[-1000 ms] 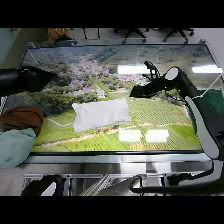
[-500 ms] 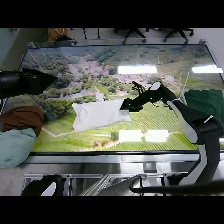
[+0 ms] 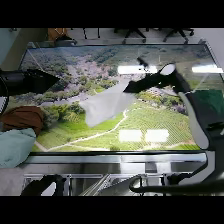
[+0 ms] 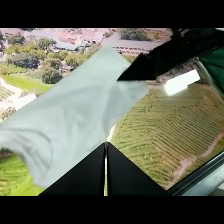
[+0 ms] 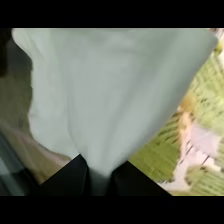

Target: Fold the shirts.

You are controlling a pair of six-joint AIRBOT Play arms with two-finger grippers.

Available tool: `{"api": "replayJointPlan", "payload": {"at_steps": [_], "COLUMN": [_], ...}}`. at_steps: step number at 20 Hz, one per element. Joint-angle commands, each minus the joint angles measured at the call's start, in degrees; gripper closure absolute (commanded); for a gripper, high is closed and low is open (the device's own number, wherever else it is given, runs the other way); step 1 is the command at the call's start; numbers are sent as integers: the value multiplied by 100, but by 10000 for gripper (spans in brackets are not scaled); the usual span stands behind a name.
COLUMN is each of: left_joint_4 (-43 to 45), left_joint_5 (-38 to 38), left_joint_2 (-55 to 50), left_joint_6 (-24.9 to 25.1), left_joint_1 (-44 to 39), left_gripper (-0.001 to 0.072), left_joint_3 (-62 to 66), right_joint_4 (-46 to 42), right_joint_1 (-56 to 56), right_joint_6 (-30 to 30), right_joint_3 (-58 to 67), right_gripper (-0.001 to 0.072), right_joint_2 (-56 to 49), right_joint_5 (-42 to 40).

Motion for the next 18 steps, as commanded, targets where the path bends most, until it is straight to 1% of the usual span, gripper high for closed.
{"api": "replayJointPlan", "payload": {"at_steps": [1, 5, 8, 10, 12, 14, 16, 17, 18], "left_joint_4": [-4, -9, -9, -7, -11, -11, -13, -13, -13], "left_joint_5": [-20, -127, -275, -334, -396, -413, -413, -413, -411], "left_joint_2": [-15, -15, -9, -4, -4, -4, -7, -7, -7], "left_joint_6": [44, 44, 61, 114, 186, 216, 258, 258, 258], "left_joint_1": [0, 0, 0, 0, 0, 0, 0, 0, 0], "left_gripper": [689, 689, 689, 689, 689, 689, 689, 689, 689], "left_joint_3": [0, -2, -2, -2, -2, -2, -2, -2, -2], "right_joint_4": [-280, -269, -258, -264, -431, -1064, -1939, -2527, -2920], "right_joint_1": [-960, -2677, -3936, -4662, -5274, -5698, -5858, -5855, -5855], "right_joint_6": [361, 387, 417, 737, 1329, 1989, 2332, 2533, 2627], "right_joint_3": [424, 476, 479, 479, 476, 476, 474, 472, 448], "right_gripper": [691, 691, 691, 691, 691, 690, 691, 690, 690], "right_joint_2": [737, 1231, 1320, 1320, 1357, 1467, 1556, 1558, 1558], "right_joint_5": [103, -142, -317, -251, 46, 570, 1215, 1628, 1941]}}
